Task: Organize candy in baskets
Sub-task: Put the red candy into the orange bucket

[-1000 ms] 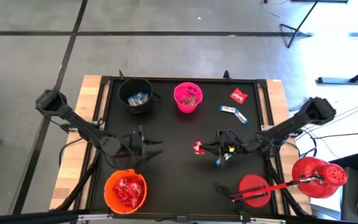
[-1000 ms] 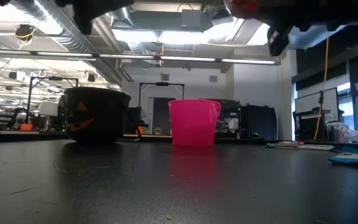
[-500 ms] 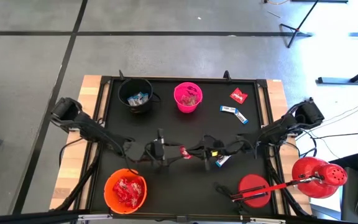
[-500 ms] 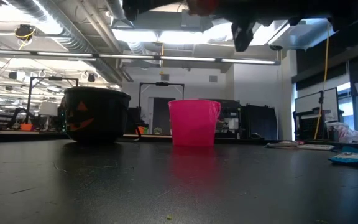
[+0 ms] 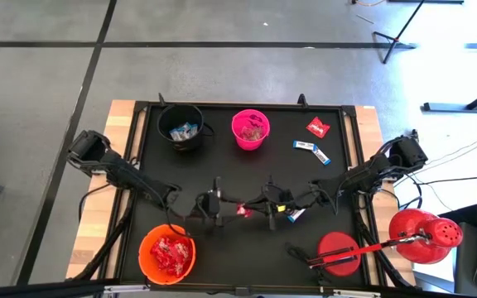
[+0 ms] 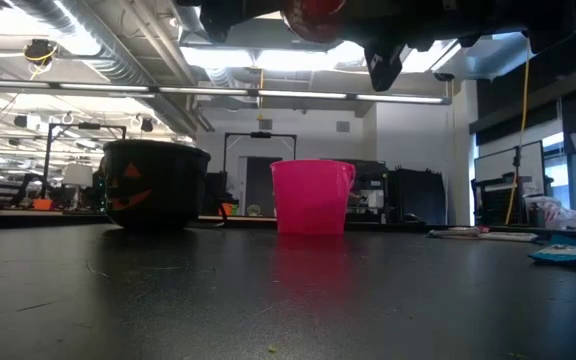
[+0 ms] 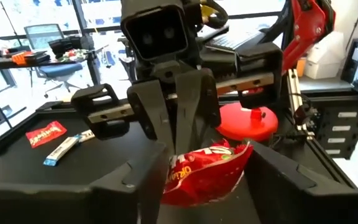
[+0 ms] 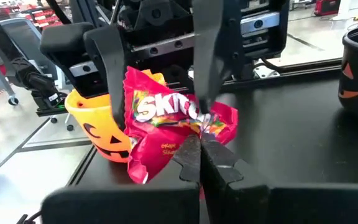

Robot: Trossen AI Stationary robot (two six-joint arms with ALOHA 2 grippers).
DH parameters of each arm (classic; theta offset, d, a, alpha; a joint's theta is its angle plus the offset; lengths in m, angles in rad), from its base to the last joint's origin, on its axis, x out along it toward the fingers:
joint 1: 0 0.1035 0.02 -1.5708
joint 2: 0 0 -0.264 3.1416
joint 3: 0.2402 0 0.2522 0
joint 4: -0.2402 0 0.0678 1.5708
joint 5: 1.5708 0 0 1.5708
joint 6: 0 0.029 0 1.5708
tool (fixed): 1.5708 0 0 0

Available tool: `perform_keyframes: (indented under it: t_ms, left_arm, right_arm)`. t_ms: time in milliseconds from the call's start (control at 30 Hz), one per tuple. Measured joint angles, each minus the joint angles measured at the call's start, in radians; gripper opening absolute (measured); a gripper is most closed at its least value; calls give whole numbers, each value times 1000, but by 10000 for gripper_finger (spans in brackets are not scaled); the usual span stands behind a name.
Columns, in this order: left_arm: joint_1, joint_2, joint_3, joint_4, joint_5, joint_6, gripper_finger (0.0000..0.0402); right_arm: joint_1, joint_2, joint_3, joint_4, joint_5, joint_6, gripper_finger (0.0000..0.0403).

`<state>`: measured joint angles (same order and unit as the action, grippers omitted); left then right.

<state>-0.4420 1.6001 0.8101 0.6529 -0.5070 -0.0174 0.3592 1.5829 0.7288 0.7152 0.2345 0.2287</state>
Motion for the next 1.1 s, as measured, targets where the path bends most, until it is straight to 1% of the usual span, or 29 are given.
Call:
perform_keyframes:
  t_ms: [100,167,367,400,500,567,633,767,867,900,967,1033,1100]
  left_arm:
    - [-8,-1,0,-31,-1,0,157]
    - [-13,0,0,-60,-5,0,130]
    - [-17,-1,1,-90,-11,-1,20]
    - [-17,-1,1,-90,-11,-3,11]
    - [-17,-1,1,-97,-12,-5,8]
    - [-19,-5,1,-113,-10,-6,3]
    - [-29,-34,0,-168,-7,-6,1]
    - [-76,-155,-1,-286,-7,-18,0]
    - [-137,-267,-1,-372,-18,-36,0]
    - [-160,-302,-1,-395,5,-47,0]
    - [-206,-369,-1,-415,95,-63,0]
    - [-258,-421,-1,-417,180,-93,0]
    - [-320,-457,-1,-433,225,-135,0]
  right_arm:
    - [0,0,0,6,0,0,1]
    - [0,0,0,3,0,0,1]
    - [0,0,0,3,5,1,1]
    - [1,0,0,3,15,5,1]
    - [1,0,0,-4,27,7,16]
    - [1,0,0,-12,27,7,39]
    - [1,0,0,-14,27,10,73]
    - [0,-2,0,-9,27,10,145]
    - [0,-2,0,-12,23,5,188]
    - [0,-2,0,-11,23,4,198]
    - [0,-2,0,-13,18,3,213]
    - [0,-2,0,-14,17,3,222]
    - [0,-2,0,-14,17,3,224]
